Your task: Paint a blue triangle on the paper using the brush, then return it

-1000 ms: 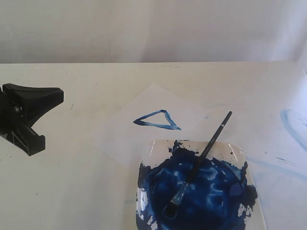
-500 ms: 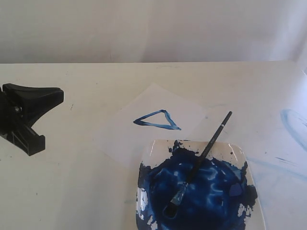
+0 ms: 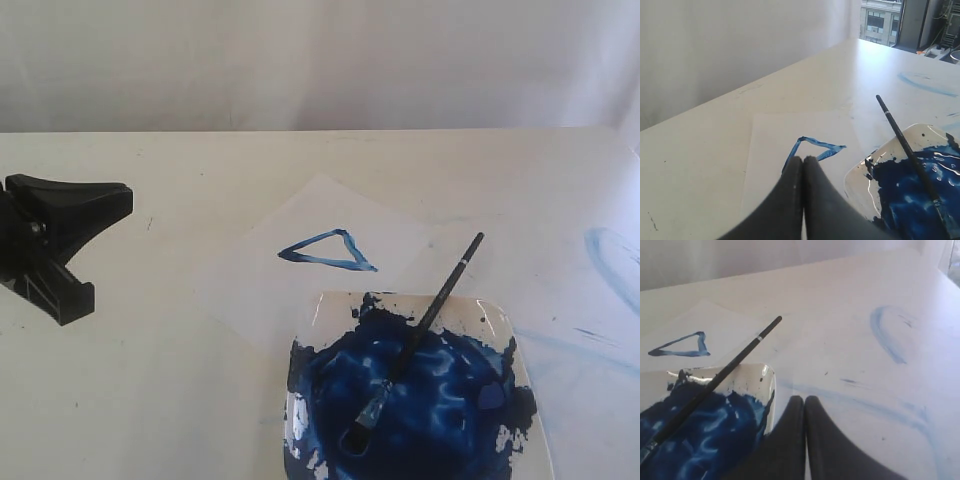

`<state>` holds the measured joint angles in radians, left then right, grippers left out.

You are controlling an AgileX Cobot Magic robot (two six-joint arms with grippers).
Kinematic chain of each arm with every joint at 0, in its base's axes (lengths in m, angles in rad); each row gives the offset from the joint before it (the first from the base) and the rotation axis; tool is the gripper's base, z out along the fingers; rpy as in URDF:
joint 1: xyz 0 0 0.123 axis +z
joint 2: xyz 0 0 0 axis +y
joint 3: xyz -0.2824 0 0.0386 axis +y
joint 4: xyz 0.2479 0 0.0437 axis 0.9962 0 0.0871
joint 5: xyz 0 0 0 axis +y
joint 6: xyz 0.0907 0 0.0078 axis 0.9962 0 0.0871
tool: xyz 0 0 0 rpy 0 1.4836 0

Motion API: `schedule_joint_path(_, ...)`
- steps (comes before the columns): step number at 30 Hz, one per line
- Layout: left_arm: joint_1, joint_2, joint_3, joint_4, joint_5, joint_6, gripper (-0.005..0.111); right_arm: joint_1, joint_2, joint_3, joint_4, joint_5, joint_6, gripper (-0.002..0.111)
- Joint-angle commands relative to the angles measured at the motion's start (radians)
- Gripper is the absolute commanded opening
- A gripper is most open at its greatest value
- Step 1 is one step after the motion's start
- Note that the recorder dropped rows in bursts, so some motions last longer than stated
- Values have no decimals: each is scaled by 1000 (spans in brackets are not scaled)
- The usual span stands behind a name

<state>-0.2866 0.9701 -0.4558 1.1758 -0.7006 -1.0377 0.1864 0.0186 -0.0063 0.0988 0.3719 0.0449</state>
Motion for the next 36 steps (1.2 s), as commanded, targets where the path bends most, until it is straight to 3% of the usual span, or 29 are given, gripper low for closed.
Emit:
schedule_joint_path(1,-5,-4,6,10,-7,-9,0,-2,-19,6,-99,-34,6,0)
schedule_joint_path(28,-5,-4,6,10,-5,-9,0,-37,-19,6,-161,-28,4,0)
schedule_joint_path(36,-5,-4,6,10,-5,-9,0,5,-19,6,-152,-32,4,0)
